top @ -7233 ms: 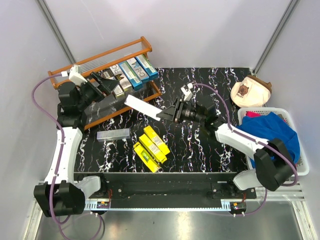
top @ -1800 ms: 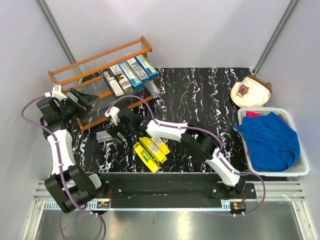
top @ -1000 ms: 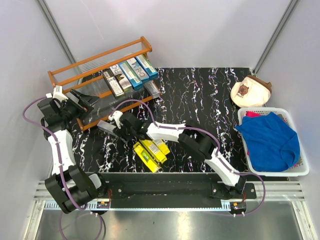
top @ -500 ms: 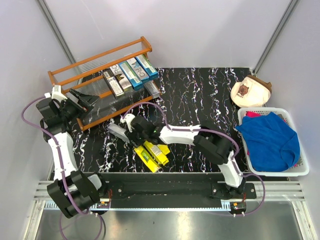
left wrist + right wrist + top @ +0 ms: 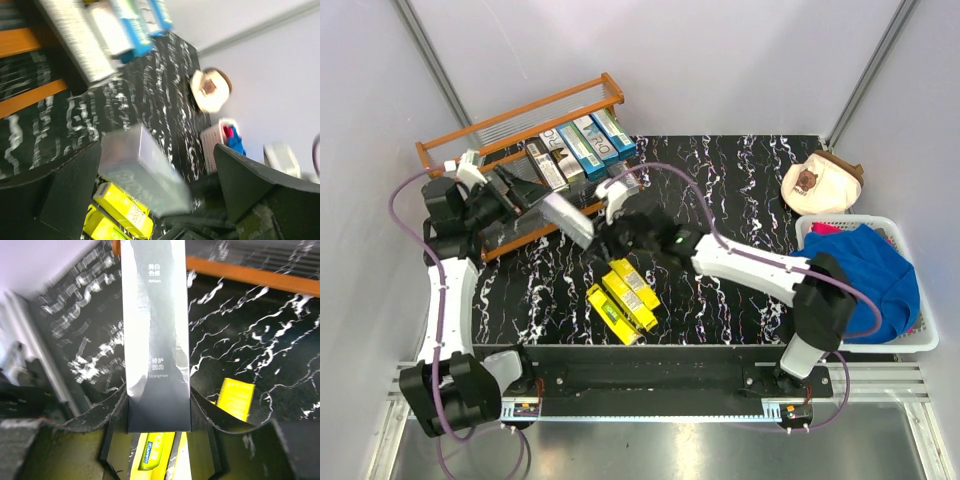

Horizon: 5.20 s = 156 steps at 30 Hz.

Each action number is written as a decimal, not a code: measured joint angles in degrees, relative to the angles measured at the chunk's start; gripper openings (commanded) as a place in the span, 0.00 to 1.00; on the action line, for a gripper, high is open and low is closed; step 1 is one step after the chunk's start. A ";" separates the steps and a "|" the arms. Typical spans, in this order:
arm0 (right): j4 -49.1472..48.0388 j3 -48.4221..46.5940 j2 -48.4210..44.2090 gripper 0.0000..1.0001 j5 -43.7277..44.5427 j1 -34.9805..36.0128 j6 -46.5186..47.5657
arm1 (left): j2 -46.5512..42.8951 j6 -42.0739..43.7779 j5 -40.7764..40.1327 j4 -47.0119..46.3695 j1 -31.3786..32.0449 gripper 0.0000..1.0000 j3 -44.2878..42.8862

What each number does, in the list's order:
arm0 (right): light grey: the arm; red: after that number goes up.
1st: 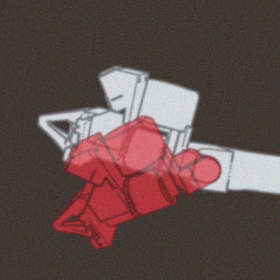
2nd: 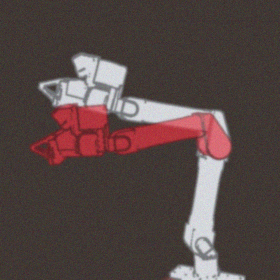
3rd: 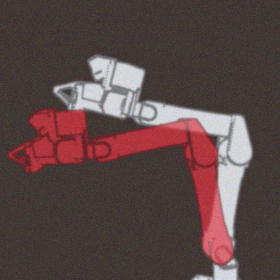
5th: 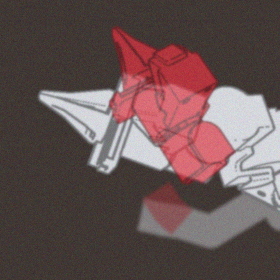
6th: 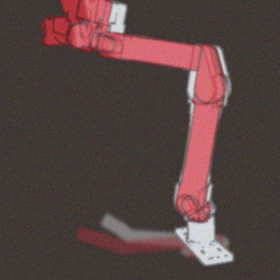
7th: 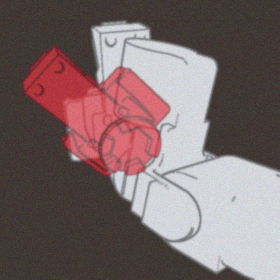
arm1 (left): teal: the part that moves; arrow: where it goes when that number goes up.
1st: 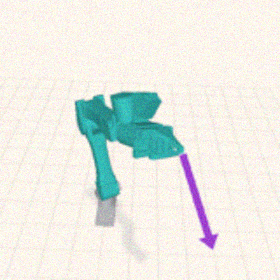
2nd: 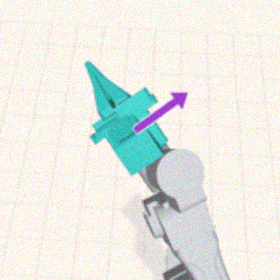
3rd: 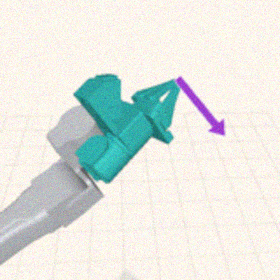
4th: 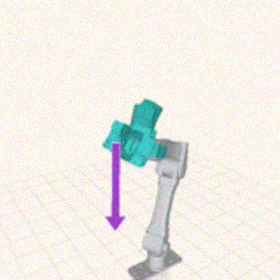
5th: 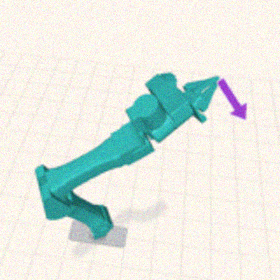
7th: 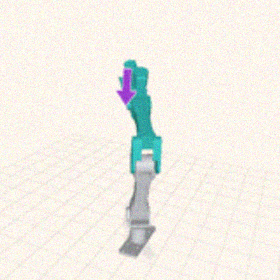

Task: Place and organize the toothpastes onto the shelf

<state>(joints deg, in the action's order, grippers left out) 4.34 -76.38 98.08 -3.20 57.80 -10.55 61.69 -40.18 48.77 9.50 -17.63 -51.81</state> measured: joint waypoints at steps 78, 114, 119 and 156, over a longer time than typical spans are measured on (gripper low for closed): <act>-52.98 30.27 -16.87 0.53 -32.96 -24.30 -53.00 | 17.38 -42.07 -1.75 -73.90 25.90 0.26 5.38; -32.46 32.48 -25.31 0.05 -26.38 -24.33 -47.60 | -1.20 0.61 -40.57 0.70 26.12 0.99 -6.03; -28.55 35.47 -25.27 0.04 -26.51 -24.33 -45.77 | -2.49 4.85 -53.46 10.12 26.01 0.99 -6.32; -49.59 8.87 28.11 0.00 -24.83 -27.10 -58.95 | -0.76 13.79 -58.23 14.86 26.01 0.99 -6.73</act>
<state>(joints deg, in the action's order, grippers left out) -45.25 -67.51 126.19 -28.03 30.70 -69.49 60.93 -26.39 -9.45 24.36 8.38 -58.54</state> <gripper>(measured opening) 0.458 0.987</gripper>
